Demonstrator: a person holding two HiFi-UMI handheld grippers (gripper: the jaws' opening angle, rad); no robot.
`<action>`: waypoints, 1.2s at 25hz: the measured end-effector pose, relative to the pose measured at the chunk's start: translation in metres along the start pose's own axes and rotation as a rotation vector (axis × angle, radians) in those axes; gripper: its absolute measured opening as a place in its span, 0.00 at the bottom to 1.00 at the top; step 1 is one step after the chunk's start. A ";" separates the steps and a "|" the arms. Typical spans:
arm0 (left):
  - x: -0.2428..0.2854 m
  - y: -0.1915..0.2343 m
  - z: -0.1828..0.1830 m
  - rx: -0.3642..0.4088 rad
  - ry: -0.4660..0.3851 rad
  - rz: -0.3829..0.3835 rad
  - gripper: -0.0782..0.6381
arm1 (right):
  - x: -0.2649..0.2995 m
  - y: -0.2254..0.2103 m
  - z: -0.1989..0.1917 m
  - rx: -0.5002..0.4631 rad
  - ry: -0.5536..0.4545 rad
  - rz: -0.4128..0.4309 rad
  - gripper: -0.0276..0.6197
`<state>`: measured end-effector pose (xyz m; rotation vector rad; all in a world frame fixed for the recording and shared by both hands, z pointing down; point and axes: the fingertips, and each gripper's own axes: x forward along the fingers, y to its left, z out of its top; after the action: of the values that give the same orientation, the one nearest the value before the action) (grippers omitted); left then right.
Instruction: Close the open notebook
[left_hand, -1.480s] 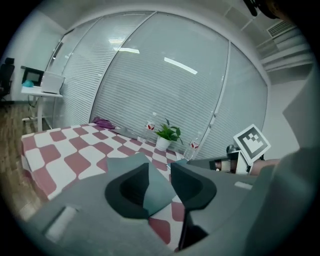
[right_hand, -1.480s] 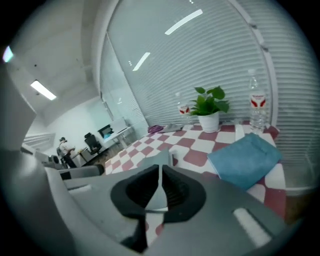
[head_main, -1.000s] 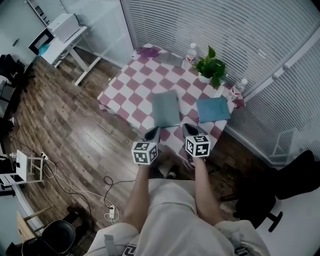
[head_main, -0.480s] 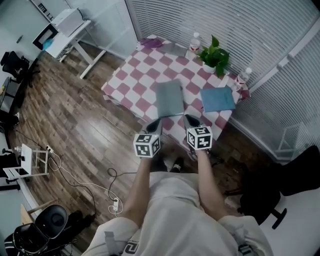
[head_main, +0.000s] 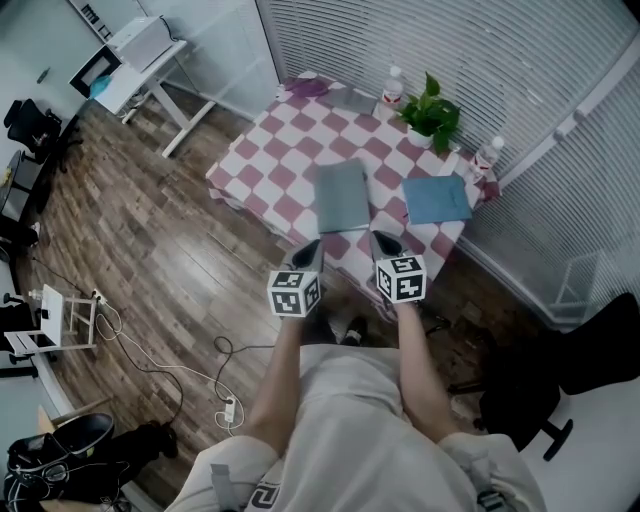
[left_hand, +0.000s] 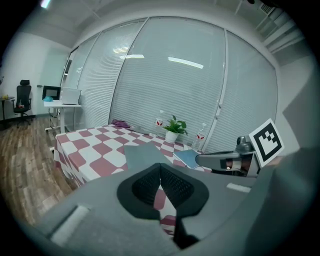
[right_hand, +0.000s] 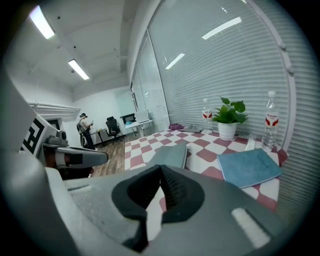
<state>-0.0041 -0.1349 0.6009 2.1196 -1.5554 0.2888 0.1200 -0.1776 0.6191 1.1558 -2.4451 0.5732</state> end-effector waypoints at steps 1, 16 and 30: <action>0.000 -0.001 -0.001 -0.001 0.002 0.001 0.12 | -0.001 0.001 -0.001 -0.005 0.004 0.004 0.05; 0.001 -0.011 -0.004 0.013 0.005 -0.016 0.12 | -0.010 0.003 -0.003 -0.034 0.016 0.001 0.05; 0.000 -0.002 -0.004 0.001 0.006 0.006 0.12 | -0.001 0.011 -0.003 -0.069 0.032 0.029 0.05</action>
<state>-0.0021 -0.1323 0.6033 2.1134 -1.5586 0.2981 0.1125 -0.1690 0.6184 1.0773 -2.4379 0.5076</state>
